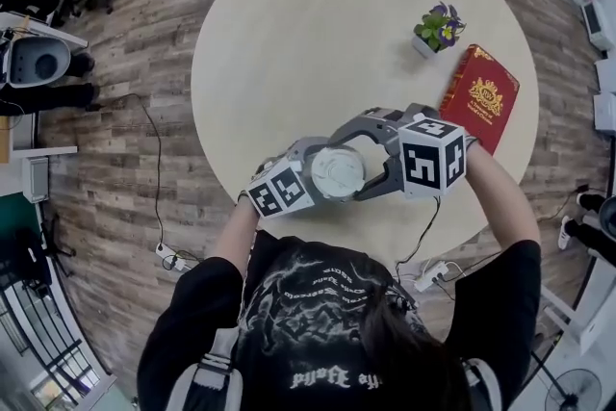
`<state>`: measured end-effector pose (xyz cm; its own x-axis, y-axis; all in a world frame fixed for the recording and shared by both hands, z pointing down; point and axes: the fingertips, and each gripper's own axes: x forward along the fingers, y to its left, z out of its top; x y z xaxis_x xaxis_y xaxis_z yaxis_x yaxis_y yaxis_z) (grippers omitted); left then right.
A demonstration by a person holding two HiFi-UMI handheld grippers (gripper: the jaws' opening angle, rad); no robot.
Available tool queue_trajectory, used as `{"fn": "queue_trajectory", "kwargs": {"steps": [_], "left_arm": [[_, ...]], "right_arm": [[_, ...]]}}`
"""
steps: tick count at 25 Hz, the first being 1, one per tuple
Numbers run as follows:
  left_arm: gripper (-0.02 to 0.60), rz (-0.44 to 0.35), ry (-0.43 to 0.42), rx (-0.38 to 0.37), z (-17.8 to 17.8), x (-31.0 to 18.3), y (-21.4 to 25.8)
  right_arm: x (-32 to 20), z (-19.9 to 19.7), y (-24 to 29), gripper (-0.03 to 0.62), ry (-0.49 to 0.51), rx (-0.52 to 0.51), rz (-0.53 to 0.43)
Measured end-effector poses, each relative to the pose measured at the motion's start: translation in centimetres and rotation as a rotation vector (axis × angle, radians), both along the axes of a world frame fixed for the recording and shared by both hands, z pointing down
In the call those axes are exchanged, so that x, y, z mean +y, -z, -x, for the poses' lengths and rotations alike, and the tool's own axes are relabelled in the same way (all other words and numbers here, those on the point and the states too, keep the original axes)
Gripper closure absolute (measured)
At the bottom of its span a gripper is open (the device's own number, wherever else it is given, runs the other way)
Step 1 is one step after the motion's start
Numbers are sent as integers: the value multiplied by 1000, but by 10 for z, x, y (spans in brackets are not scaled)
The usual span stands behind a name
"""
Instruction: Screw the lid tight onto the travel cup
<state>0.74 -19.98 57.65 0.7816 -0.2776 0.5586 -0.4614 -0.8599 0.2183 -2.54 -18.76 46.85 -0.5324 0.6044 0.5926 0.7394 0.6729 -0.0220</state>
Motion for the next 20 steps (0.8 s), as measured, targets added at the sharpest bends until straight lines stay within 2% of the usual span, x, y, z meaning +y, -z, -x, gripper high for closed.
{"fn": "queue_trajectory", "kwargs": {"steps": [3,6,13,20], "left_arm": [[166,0,24,22,0,-1,0],[164,-3,39,31,-1,-2,-1],[166,-20,99,60,1,-1,0],[166,-47,174,74,2,0,2]], "right_arm": [[-1,1,1,206,-63,-28,16],[-2,-1,1,206,-172,-73,29],[-3,-2,1,207,-520,-188,44],[0,-8,-2,207,-864,-216,0]]}}
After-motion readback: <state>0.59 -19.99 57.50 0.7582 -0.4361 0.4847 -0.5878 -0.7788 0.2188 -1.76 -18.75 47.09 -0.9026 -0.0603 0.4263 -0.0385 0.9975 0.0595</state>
